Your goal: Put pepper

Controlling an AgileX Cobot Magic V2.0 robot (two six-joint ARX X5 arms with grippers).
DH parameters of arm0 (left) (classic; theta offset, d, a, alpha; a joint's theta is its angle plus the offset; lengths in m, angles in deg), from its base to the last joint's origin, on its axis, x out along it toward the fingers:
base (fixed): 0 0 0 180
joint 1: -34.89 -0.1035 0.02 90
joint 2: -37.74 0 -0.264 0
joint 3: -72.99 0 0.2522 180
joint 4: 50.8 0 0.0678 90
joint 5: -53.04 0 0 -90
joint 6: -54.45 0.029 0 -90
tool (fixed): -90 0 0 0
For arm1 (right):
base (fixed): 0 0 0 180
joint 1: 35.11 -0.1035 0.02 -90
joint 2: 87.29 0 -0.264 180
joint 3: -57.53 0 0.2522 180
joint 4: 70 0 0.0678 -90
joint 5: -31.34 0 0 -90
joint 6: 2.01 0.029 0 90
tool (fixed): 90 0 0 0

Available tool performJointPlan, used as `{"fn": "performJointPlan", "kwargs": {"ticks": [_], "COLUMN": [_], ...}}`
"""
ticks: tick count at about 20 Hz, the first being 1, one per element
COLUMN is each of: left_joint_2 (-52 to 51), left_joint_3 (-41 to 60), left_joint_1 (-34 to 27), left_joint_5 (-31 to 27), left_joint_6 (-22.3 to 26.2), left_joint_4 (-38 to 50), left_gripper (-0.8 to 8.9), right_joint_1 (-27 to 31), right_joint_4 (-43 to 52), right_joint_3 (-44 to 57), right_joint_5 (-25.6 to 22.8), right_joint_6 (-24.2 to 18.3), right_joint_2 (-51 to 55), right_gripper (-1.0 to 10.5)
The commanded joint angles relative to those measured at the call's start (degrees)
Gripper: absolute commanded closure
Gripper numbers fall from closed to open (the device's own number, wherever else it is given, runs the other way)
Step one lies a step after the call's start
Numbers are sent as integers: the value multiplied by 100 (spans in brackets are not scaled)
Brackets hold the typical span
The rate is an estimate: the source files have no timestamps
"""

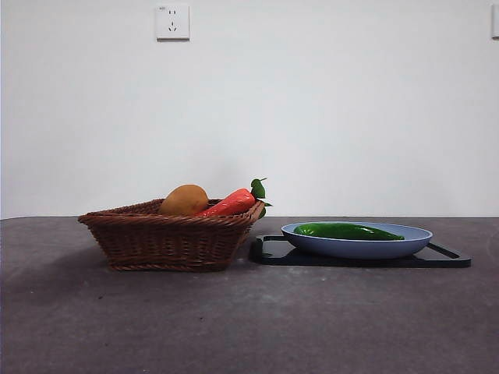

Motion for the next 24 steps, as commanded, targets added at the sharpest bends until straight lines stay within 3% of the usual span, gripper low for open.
{"fn": "performJointPlan", "kwargs": {"ticks": [1, 5, 8, 12, 17, 24], "left_joint_2": [-304, -1504, -2636, -3860, -5066, -6087], "left_joint_3": [22, 1213, 2782, 4629, 6382, 7823], "left_joint_1": [-501, -1567, -2245, -2865, -3296, -3580], "left_joint_5": [11, 4, -42, -42, -44, -31], "left_joint_6": [81, 79, 79, 13, -295, -979], "left_joint_4": [295, 1432, 2684, 3740, 3897, 3762], "left_gripper": [806, 805, 806, 806, 806, 806], "right_joint_1": [-28, -28, -28, -28, -28, -28], "right_joint_4": [-87, -87, -87, -87, -87, -87], "right_joint_3": [-109, -109, -109, -107, -109, -109], "right_joint_5": [-11, -9, -11, -11, -11, -9], "right_joint_6": [9, 9, 9, 9, 9, 9], "right_joint_2": [-39, -39, -39, -37, -37, -37], "right_gripper": [936, 936, 936, 936, 936, 936]}}
